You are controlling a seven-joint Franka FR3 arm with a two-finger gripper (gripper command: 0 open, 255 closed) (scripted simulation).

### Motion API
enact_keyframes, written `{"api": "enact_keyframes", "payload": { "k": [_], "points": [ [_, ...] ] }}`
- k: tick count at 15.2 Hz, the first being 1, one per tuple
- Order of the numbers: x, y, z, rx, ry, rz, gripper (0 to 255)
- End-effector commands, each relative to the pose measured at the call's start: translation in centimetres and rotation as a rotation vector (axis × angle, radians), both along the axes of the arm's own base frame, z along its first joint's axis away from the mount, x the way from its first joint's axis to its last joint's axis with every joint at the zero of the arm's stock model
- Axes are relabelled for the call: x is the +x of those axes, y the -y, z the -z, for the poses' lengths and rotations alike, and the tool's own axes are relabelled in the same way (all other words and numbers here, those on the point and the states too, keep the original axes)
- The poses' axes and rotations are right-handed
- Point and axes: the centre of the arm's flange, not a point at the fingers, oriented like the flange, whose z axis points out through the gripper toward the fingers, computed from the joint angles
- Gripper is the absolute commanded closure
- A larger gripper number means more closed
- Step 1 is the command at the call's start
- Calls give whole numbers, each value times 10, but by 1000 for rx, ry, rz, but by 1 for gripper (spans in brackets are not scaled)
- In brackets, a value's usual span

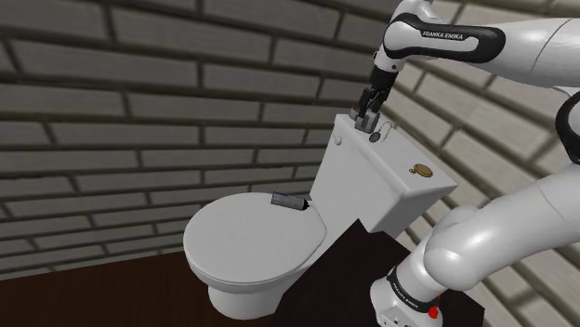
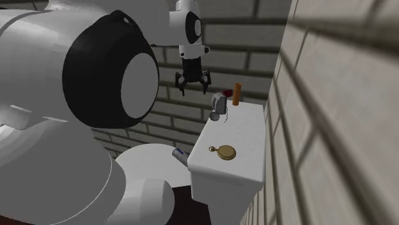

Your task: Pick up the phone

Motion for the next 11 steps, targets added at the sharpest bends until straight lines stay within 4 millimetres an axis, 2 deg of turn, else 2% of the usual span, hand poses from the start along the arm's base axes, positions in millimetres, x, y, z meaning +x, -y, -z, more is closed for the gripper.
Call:
{"api": "enact_keyframes", "payload": {
  "k": [1, 11],
  "points": [
    [17, 23, 2, 6, 3, 3, 0],
    [83, 140, 28, 48, 15, 21, 0]
  ]
}}
